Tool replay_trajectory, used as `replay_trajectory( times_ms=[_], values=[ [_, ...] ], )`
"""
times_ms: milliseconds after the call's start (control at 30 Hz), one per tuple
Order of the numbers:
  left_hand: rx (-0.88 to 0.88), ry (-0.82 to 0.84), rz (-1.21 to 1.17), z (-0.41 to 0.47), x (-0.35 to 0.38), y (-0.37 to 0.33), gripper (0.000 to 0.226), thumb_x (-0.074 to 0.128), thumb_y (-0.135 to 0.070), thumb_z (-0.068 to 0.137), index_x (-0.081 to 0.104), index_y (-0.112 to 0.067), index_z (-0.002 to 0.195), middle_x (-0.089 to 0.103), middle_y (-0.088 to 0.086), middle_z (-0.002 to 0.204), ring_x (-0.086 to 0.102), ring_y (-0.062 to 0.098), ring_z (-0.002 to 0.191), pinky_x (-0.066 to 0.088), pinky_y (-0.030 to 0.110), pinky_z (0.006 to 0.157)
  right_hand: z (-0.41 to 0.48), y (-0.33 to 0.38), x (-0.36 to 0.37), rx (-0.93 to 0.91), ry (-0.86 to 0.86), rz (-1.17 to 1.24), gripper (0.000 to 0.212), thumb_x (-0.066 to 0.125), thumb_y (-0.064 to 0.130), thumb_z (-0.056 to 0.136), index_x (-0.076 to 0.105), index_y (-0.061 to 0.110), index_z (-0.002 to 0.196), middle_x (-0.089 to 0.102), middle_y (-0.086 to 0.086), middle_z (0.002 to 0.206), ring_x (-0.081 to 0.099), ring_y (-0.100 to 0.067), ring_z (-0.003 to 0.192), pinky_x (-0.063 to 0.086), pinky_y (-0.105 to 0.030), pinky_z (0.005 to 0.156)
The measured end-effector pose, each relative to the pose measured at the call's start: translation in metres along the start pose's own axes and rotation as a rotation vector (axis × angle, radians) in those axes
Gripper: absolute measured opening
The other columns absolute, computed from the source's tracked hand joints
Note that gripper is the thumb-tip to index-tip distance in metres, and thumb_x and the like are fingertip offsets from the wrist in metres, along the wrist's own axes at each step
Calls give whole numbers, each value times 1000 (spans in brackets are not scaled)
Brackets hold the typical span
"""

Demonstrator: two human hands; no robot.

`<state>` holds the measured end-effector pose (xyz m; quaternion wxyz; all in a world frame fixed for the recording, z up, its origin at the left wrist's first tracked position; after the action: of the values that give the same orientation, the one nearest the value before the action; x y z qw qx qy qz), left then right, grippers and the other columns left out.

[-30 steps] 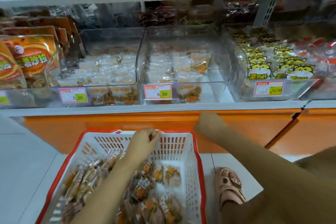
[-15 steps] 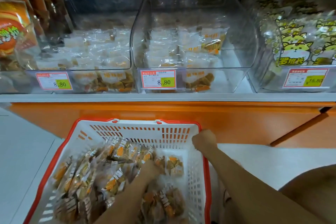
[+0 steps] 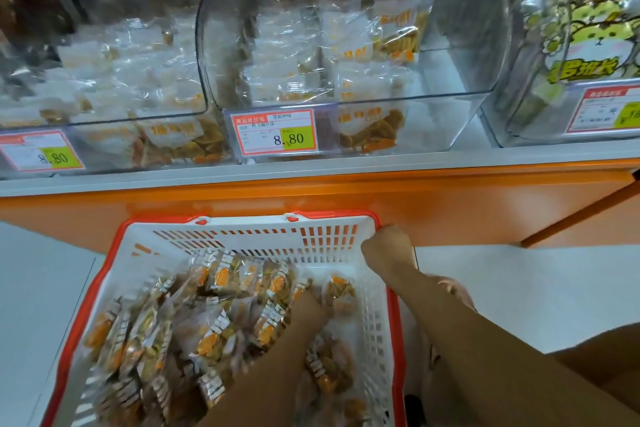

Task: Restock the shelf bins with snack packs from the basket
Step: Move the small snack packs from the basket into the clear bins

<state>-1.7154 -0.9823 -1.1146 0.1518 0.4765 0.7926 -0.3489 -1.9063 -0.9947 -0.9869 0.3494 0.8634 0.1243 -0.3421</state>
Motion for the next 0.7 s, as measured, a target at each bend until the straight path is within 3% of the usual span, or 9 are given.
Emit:
replay_trajectory(
  times_ms=[167,267,333,400,467,533,633,700],
  values=[
    [14,-56,-99,-8,-23,6,31,63,-5,84,55,-14,55,57,1,57,51,11,52,44,21,50,1,-1,2,8,3,-19,27,48,-2,85,45,11,62,47,0,60,42,-10,48,32,-16,38],
    [111,-87,-79,-21,-46,2,11,68,-14,85,70,-10,75,69,8,76,57,15,65,50,28,65,-6,3,0,-31,27,-93,34,46,4,92,41,18,62,43,5,61,40,-5,49,27,-10,32],
    [190,-93,-42,-33,-62,-5,14,69,-17,86,75,-7,95,72,10,93,60,14,73,48,23,67,-9,5,1,-78,47,-166,29,49,5,90,48,15,63,51,3,64,47,-7,52,36,-14,42],
    [254,-45,-68,-48,-80,-14,17,70,-12,85,75,-7,101,73,7,97,63,13,75,51,22,70,-16,11,-4,-121,52,-253,13,53,13,87,61,9,78,62,-3,79,59,-14,65,51,-21,59],
    [334,1,-25,-67,-99,-29,13,71,-14,84,77,-14,96,74,-4,88,67,13,77,56,30,79,-21,25,-7,-188,75,-376,20,53,23,88,63,9,99,65,-5,96,64,-19,83,56,-30,76],
    [396,50,15,-87,-118,-47,12,73,-18,83,78,-17,94,74,-7,82,69,15,79,56,31,80,-44,53,-20,-262,99,-547,23,58,26,88,60,10,106,63,-4,105,63,-19,93,54,-30,81],
    [488,83,-6,-123,-150,-79,12,68,-20,88,78,-14,86,62,-18,52,56,3,52,48,16,59,-84,97,-41,-415,197,-685,42,75,33,78,59,15,112,62,-1,112,60,-19,103,51,-33,86],
    [559,96,-68,-147,-167,-99,21,65,-23,90,76,-21,73,53,-15,42,39,0,42,37,16,56,-116,121,-55,-556,297,-738,57,77,37,76,55,16,124,57,0,124,56,-19,109,47,-33,91]
  ],
)
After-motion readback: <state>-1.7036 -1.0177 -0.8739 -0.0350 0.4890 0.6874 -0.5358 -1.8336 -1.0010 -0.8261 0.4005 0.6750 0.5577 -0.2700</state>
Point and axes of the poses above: each hand's wrist, its own z-axis towards the middle knuckle, its own x-axis out of the palm, y = z × x, the point moved 8 cm from there along z, towards the middle knuckle
